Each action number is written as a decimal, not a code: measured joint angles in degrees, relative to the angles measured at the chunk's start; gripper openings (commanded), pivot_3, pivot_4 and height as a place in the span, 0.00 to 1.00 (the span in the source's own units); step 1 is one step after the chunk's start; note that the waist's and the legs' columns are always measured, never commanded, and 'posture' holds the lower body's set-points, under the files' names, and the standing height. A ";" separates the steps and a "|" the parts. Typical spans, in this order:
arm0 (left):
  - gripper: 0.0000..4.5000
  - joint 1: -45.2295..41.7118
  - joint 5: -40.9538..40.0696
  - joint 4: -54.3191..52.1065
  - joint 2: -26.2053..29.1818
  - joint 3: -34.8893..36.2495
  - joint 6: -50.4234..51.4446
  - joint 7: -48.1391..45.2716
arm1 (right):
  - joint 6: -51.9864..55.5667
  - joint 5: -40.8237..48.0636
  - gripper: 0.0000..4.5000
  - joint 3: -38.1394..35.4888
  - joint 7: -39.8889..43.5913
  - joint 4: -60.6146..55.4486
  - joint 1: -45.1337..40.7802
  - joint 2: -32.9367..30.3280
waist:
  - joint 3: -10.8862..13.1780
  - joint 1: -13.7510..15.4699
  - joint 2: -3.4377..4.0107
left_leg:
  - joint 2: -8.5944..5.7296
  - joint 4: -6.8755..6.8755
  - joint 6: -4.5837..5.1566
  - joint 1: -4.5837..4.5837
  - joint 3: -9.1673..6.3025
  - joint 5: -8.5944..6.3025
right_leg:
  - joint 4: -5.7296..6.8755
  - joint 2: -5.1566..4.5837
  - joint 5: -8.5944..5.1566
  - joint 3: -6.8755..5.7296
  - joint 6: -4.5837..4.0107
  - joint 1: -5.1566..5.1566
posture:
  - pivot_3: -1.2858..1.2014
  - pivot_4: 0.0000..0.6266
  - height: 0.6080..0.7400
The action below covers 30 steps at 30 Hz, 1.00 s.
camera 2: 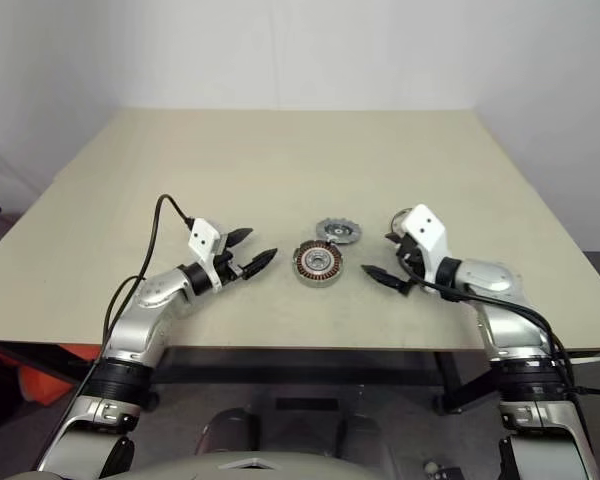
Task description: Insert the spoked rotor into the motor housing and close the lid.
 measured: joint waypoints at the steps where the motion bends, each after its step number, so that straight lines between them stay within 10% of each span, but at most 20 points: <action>1: 0.95 -0.28 -0.01 0.12 -0.02 -0.04 0.08 -0.33 | 0.13 0.24 1.00 -0.61 -0.24 0.01 0.98 -0.45 | -0.01 0.03 0.01 | -0.01 0.00 0.00 0.01 0.00 0.00 | 0.00 0.00 -0.03 0.00 0.04 0.01 | 0.52 0.00 1.00; 30: 0.95 0.35 -1.39 -0.85 1.46 -3.92 4.25 -8.19 | -1.17 3.74 1.00 -4.61 -1.03 10.90 9.84 -7.15 | -0.21 0.51 0.29 | -0.25 -0.07 0.32 0.47 -0.01 -0.19 | -0.63 -0.27 -0.15 -0.05 0.29 0.94 | 0.52 0.00 1.00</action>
